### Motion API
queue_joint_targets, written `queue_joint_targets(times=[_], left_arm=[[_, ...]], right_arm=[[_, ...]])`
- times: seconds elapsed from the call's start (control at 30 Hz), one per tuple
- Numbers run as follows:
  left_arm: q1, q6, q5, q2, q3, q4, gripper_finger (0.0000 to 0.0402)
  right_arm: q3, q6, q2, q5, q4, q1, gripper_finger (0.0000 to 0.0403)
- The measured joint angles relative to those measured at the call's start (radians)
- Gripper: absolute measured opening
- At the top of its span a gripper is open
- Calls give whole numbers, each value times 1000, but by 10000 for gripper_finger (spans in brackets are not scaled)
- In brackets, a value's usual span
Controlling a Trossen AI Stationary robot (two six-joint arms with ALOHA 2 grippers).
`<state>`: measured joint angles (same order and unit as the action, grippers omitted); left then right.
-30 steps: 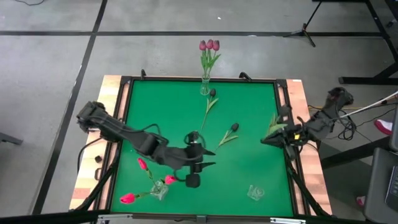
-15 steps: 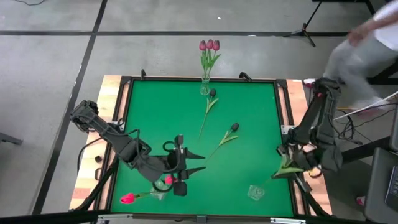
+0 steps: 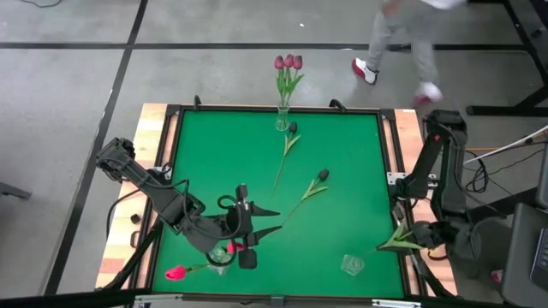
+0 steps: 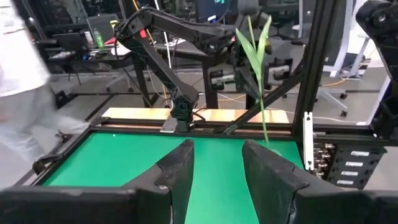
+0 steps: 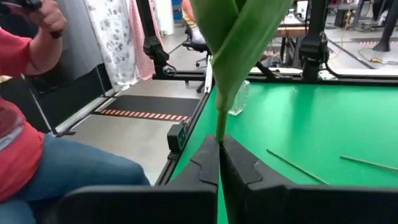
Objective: Sort flowers into vase by color
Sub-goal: Put the middle black tulip into the bottom right transparent vase
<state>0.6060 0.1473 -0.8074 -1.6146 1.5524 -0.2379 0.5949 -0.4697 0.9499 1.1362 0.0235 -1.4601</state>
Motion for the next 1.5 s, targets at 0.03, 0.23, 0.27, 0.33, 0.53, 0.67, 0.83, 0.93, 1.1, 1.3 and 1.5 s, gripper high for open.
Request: queue_joint_targets(times=[0.03, 0.23, 0.27, 0.33, 0.53, 0.67, 0.83, 0.93, 1.1, 1.3, 1.5], left_arm=[[0, 0, 0, 0, 0, 4, 135], [0, -1, -10, 0, 0, 4, 135], [0, -1, -28, 0, 0, 4, 135], [0, -1, -63, 0, 0, 3, 135], [-1, -1, -100, 0, 0, 3, 135], [-1, -1, -112, 0, 0, 3, 135], [-2, -2, -135, 0, 0, 3, 135], [-2, -1, -143, 0, 0, 5, 135], [-6, 12, -154, 0, 0, 7, 135], [-47, 82, -154, -1, 0, -6, 135], [-105, 89, -148, -1, 0, -16, 135]], right_arm=[[0, -6, 8, 7, 0, 0, 0], [0, -20, 41, 24, 3, 1, 0], [0, -20, 43, 25, 4, 1, 0], [0, -23, 44, 24, 5, 1, 0], [0, -66, 57, -2, 8, 1, 0], [0, -115, 88, -47, 11, 1, 0], [0, -191, 140, -72, 55, 1, 0], [0, -230, 167, -74, 62, 1, 0], [0, -247, 180, -76, 64, 1, 0], [0, -345, 180, -101, 135, 1, 1], [0, -443, 180, -109, 169, 1, 8]])
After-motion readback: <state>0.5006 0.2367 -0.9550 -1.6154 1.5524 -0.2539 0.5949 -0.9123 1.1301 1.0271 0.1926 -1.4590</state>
